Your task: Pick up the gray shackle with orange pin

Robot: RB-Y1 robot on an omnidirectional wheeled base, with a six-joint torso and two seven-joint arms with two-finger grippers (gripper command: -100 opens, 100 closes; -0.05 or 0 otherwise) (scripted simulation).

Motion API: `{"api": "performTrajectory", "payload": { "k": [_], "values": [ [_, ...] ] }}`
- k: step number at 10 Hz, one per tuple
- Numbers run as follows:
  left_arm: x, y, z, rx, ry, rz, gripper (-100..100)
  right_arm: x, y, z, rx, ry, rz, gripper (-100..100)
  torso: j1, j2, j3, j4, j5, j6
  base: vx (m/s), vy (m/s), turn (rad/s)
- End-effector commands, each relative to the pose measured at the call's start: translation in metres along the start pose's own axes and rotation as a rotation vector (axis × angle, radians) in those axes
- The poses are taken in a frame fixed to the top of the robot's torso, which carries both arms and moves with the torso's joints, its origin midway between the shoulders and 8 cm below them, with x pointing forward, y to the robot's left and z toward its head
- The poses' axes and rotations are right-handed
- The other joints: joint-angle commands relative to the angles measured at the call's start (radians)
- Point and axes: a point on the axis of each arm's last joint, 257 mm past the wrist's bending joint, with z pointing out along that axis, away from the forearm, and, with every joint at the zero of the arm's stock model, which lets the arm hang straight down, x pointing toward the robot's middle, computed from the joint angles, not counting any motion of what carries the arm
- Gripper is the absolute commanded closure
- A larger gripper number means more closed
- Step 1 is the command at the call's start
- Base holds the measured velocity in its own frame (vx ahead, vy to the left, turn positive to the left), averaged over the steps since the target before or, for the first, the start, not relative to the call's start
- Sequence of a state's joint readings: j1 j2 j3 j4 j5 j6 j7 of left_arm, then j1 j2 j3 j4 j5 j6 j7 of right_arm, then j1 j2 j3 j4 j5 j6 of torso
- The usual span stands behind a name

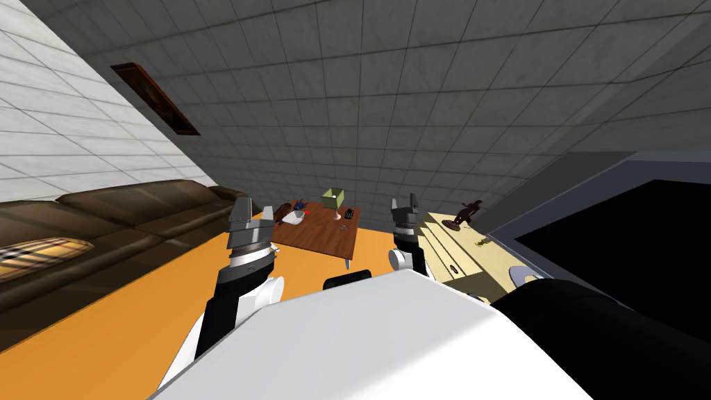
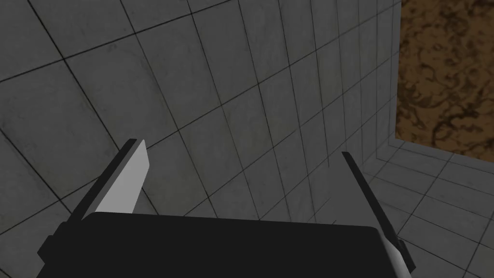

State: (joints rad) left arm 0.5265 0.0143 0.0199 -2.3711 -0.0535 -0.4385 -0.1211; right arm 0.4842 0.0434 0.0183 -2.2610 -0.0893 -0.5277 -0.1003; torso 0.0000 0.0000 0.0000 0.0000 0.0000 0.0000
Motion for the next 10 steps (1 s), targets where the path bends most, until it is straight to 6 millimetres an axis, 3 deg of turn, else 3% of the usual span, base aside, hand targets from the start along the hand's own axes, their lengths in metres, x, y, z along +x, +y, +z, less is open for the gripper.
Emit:
{"api": "performTrajectory", "payload": {
  "k": [1,4,7,10],
  "values": [
    [0.000,0.000,0.000,0.000,0.000,0.000,0,0.005,-0.007,-0.001,0.018,0.042,-0.026,-100,0.000,0.000,0.000,0.000,0.000,0.000,-0.011,0.007,0.091],
    [0.000,0.000,0.000,0.000,0.000,0.000,0,0.014,-0.033,-0.007,0.075,0.140,-0.104,-100,0.000,0.002,0.001,0.000,0.000,0.000,-0.040,0.010,0.161],
    [0.000,0.000,0.000,0.000,0.000,0.000,0,0.020,-0.073,-0.019,0.151,0.242,-0.214,-100,0.001,0.004,0.002,0.001,0.000,0.000,-0.064,0.021,0.248],
    [0.000,0.000,0.000,0.000,0.000,0.000,0,0.020,-0.090,-0.026,0.184,0.276,-0.256,-100,0.001,0.003,0.002,0.001,0.000,0.000,-0.039,0.019,0.146]
  ]
}}
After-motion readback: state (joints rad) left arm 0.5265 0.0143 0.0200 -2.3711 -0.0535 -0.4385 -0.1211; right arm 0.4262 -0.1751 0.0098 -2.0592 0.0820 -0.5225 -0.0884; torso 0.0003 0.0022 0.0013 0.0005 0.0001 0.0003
